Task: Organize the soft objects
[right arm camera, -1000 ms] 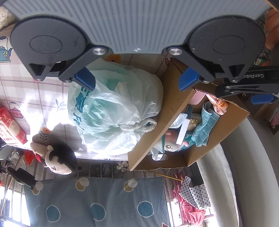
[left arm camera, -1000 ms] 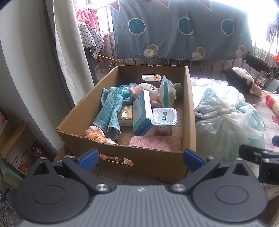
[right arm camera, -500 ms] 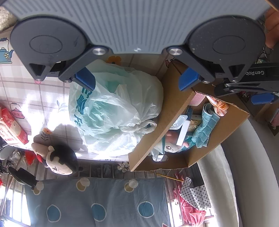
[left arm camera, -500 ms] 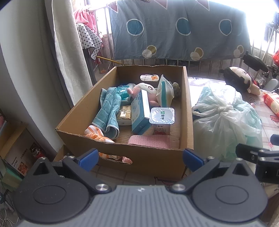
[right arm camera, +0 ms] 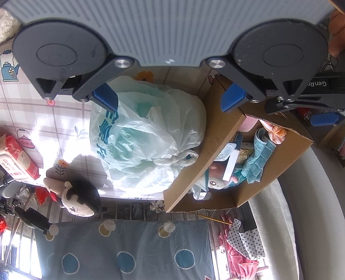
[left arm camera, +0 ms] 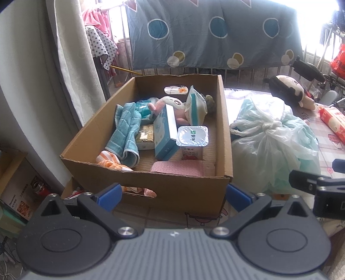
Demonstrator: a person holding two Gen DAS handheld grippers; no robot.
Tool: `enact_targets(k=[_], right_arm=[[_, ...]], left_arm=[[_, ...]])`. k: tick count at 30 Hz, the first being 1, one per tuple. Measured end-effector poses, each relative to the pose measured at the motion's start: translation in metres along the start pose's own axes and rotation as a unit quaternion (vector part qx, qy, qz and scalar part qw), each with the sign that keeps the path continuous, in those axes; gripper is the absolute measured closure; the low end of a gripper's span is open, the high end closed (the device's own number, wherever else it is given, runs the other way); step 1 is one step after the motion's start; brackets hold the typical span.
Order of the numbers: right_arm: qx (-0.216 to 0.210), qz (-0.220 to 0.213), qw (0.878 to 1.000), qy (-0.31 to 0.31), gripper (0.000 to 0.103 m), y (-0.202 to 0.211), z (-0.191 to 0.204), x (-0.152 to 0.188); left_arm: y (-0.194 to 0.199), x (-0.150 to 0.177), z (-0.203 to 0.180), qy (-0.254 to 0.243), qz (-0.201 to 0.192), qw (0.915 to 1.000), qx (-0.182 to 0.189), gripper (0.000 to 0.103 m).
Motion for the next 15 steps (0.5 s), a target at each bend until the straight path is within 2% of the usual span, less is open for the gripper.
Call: enact_targets(k=[15], right_arm=[[0.016, -0.002, 1.000, -0.003, 0.001, 0.005, -0.007, 0.002]], left_arm=[[-0.005, 0.003, -0.011, -0.035, 0.011, 0.9989, 0.028, 0.000]])
Point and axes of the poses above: each gripper's, at about its wrist camera, not at the fingertips, and y roughly against the way its jaws point, z to its left, x to its underside, the point moved 7 cm from there along -y, roughly the way its jaws point, and after that the axes turned 7 degrees about x, right-handed, at the moved point
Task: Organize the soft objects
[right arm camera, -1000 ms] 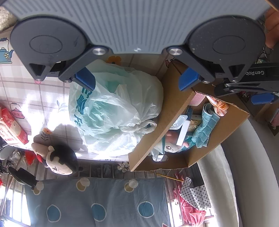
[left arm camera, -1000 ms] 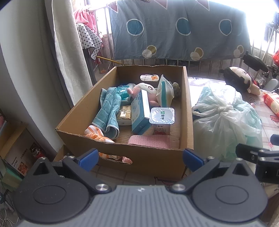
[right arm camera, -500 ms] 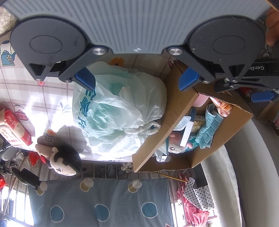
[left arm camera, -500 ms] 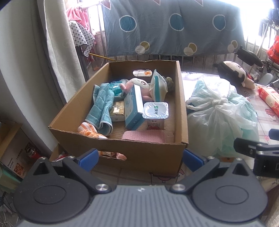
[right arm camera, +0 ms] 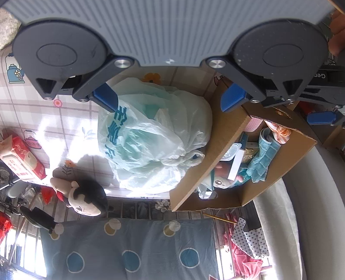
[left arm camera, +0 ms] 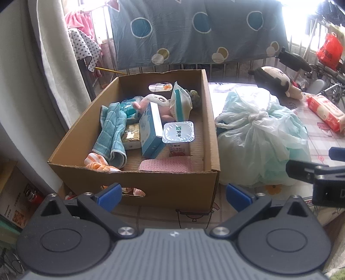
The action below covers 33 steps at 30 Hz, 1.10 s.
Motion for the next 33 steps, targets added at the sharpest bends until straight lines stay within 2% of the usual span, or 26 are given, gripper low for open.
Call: enact_targets(k=[14, 33], right_arm=[[0.016, -0.003, 1.000, -0.006, 0.001, 0.007, -0.007, -0.002], [0.018, 0.007, 1.000, -0.018, 0.001, 0.007, -0.010, 0.001]], left_arm=[[0.001, -0.011, -0.004, -0.031, -0.008, 0.9992, 0.025, 0.000], [-0.001, -0.012, -0.006, -0.033, -0.007, 0.9991, 0.026, 0.000]])
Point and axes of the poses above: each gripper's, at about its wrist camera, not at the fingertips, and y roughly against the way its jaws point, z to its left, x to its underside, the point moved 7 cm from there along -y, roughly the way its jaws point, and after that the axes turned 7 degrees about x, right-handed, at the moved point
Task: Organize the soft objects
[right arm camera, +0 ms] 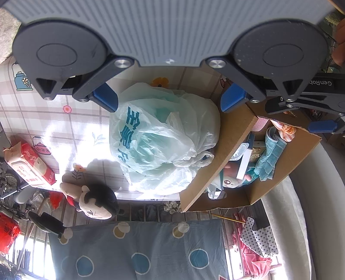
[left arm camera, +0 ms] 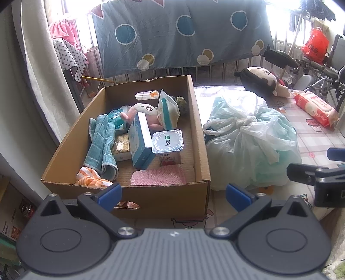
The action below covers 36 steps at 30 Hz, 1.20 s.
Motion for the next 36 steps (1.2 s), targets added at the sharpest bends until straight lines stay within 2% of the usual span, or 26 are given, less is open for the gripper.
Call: enact_targets(k=[36], right_arm=[[0.001, 0.001, 1.000, -0.005, 0.001, -0.0006, -0.0028, 0.0029]], left_arm=[[-0.0008, 0.0020, 0.0018, 0.014, 0.001, 0.9999, -0.002, 0.000]])
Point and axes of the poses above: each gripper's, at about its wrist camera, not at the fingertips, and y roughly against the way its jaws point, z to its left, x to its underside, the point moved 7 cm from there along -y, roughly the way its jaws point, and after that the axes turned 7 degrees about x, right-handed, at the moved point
